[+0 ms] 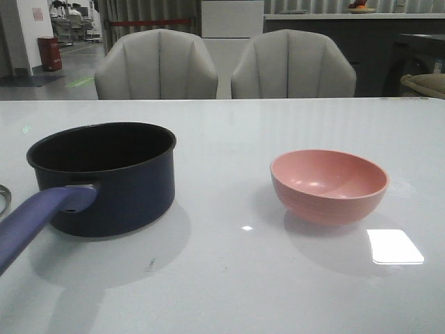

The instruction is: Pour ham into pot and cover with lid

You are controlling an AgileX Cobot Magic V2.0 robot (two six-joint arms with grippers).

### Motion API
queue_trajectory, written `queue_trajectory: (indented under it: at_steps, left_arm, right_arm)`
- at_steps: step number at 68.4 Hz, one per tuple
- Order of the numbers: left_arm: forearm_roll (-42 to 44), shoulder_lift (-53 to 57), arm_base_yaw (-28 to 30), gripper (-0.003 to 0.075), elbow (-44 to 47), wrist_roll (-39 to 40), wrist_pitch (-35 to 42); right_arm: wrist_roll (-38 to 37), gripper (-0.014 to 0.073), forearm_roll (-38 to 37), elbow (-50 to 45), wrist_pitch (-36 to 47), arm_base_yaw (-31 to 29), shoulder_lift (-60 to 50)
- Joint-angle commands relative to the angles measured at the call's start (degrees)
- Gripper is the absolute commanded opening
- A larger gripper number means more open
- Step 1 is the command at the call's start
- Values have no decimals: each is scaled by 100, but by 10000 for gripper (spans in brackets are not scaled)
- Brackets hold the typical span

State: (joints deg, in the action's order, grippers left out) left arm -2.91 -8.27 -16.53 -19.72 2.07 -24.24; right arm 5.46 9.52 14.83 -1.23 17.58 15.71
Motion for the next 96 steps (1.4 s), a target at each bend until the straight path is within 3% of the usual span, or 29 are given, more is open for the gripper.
queue_trajectory:
  at_steps: [1,11,17,29,38,55,75,82,96]
  left_arm:
    - [-45,-64,-43,603,-139,4,450]
    - [-45,-76,-43,603,-197,4,468]
    - [-45,-174,-43,604,-361,4,336]
    - [150,-927,-9,610,-1223,208,-234]
    - [1051,-1908,98,610,-2061,816,-689]
    - [1154,-3784,231,606,-3003,816,-1471]
    - [343,-6088,1281,606,-3934,815,-2003]
    - [-70,-6886,1712,606,-4436,481,-2596]
    - [-95,-7926,2060,606,-5154,446,-3210]
  right_arm:
    - [74,426,11,-67,420,1,-74]
    - [74,113,11,-255,383,1,-67]
    - [74,169,11,-268,370,1,-67]
    - [74,166,11,-268,370,1,-67]
    - [74,166,11,-268,370,1,-67]
    - [74,166,11,-268,370,1,-67]
    - [74,166,11,-268,370,1,-67]
    - [74,166,11,-268,370,1,-67]
    - [74,166,11,-268,370,1,-67]
